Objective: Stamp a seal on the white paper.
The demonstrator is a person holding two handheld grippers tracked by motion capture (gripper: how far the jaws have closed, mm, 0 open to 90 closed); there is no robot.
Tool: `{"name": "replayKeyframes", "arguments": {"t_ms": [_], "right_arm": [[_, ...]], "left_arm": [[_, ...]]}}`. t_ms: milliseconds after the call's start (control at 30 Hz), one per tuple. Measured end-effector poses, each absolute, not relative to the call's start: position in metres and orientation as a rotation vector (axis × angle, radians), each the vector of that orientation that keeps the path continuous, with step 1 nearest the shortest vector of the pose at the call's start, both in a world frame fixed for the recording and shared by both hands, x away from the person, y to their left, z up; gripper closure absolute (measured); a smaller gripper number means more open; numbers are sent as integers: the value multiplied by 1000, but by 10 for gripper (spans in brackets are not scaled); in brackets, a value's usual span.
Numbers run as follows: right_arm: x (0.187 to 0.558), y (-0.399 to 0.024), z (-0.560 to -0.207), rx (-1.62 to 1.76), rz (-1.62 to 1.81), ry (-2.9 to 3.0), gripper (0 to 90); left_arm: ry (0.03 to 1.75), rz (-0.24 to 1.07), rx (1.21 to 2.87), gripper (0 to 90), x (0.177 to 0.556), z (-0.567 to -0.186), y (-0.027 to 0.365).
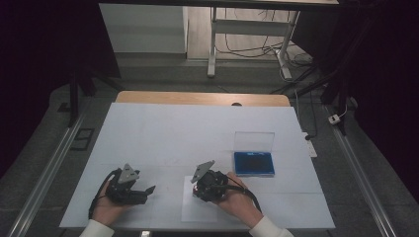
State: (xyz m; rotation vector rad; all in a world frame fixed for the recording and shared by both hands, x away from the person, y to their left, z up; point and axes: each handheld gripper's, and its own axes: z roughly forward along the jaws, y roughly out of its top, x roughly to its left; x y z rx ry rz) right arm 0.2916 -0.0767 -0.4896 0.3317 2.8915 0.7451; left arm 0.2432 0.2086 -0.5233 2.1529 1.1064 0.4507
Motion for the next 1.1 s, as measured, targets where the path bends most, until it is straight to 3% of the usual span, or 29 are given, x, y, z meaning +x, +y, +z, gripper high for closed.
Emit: {"name": "replayKeyframes", "arguments": {"t_ms": [733,1100], "right_arm": [[291,-78,-491,320,774,2878,702],[293,-94,-465,413,1001,2848,698]], "left_arm": [[1111,454,2153,203,244,-524,209],[1113,452,2153,203,245,-524,211]]}}
